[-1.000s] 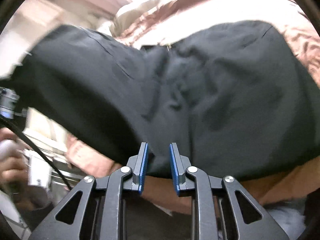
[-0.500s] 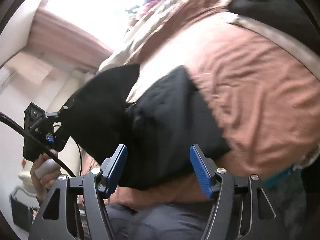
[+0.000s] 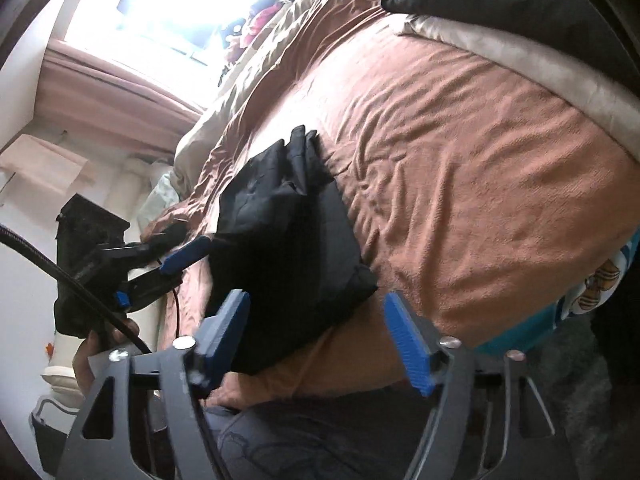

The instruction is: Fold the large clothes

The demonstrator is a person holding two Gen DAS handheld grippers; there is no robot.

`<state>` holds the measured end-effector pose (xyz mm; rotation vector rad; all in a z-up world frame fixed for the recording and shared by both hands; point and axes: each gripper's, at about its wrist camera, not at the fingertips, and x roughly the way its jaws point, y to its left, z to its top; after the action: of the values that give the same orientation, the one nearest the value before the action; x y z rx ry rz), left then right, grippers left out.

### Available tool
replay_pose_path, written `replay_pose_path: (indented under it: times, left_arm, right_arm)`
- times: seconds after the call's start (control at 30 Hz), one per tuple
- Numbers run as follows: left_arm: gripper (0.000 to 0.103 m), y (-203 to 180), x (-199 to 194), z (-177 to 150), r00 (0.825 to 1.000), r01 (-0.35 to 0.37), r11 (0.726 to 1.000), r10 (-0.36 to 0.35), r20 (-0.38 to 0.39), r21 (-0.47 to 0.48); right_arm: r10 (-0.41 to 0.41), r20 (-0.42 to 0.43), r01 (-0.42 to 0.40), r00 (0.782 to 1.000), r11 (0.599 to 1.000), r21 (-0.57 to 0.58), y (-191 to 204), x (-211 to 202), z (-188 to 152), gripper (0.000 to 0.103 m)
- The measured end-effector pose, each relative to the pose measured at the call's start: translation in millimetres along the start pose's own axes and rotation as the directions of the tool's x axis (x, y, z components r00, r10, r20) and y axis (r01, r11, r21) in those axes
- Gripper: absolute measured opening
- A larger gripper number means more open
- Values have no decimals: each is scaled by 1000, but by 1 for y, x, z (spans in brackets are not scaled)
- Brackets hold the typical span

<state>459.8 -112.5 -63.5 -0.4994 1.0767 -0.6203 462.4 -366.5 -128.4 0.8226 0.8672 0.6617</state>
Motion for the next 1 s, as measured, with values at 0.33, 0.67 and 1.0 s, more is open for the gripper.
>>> replay_pose_path:
  times: [0.33, 0.67, 1.0]
  left_arm:
    - [70, 67, -85, -14, 971, -176, 978, 192, 143, -114]
    - [70, 150, -98, -64, 921, -367, 898, 387, 39, -244]
    - [59, 145, -56, -81, 945, -327, 923, 323, -54, -201]
  right_arm:
    - [58, -94, -62, 994, 997, -37, 16, 57, 7, 75]
    - [-44, -86, 36, 995, 995, -91, 35, 98, 24, 75]
    - [-114, -84, 96, 990, 978, -185, 24, 107, 16, 12]
